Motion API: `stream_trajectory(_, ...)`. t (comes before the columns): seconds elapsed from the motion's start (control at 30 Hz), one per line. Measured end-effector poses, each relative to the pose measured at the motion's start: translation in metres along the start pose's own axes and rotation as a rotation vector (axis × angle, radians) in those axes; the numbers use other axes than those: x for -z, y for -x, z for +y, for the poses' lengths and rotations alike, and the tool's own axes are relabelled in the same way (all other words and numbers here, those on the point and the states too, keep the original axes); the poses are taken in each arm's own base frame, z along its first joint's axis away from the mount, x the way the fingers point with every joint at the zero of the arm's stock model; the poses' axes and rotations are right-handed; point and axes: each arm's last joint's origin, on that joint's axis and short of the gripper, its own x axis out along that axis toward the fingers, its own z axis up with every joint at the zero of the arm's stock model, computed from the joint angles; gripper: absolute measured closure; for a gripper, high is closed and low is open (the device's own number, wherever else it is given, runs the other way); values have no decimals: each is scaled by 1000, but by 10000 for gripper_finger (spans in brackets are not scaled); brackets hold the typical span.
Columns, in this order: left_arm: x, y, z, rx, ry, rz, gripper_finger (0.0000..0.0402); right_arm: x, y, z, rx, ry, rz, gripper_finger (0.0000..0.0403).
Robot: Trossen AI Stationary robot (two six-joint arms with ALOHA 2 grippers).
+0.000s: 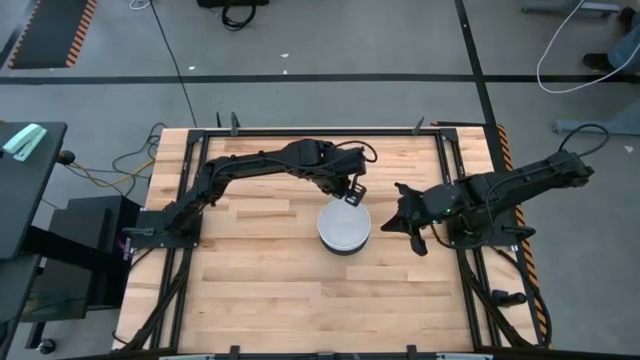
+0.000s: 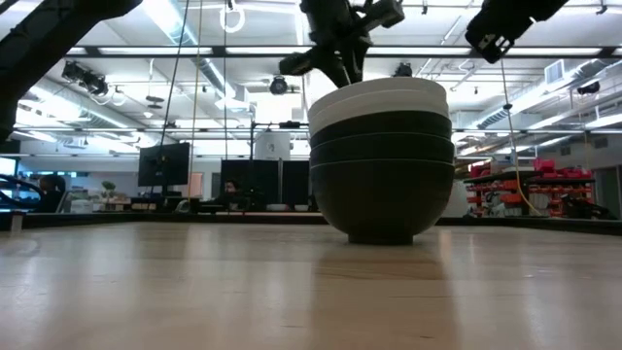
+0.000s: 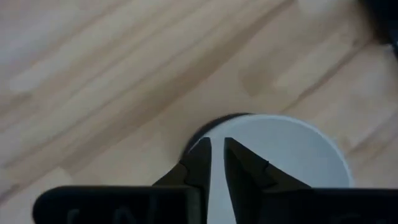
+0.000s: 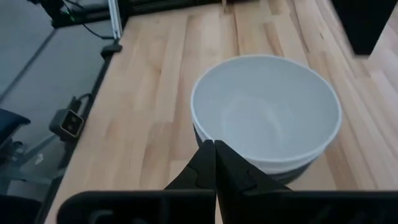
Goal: Nest bowls inside each other
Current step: Return to Home Position
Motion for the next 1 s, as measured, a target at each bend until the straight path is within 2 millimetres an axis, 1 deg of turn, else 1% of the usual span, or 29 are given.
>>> stream_trajectory(0.13, 9, 10, -1, -90, -21, -55, 342, 2, -5, -5, 29, 0, 35, 401)
stream_trajectory(0.2, 14, 18, -4, -108, -26, -93, 341, 2, -5, -8, 43, -3, 40, 400)
stream_trajectory(0.27, 22, 27, -7, -137, -39, -127, 342, 1, -3, -10, 54, -16, 35, 400)
stream_trajectory(0.37, 37, 45, -13, -168, -78, -186, 348, 1, 6, -11, 49, -46, 7, 399)
stream_trajectory(0.5, 60, 70, -21, -203, -139, -275, 355, 3, 22, -7, 9, -92, -31, 393)
stream_trajectory(0.67, 91, 98, -30, -251, -252, -405, 358, 4, 47, 2, -83, -137, -114, 385)
stream_trajectory(0.73, 103, 112, -31, -269, -281, -456, 357, 5, 57, 4, -124, -157, -147, 384)
stream_trajectory(0.83, 117, 133, -32, -248, -272, -546, 354, 5, 76, 6, -188, -181, -204, 384)
stream_trajectory(1.0, 144, 166, -34, -188, -213, -704, 351, -4, 108, 8, -283, -179, -314, 389)
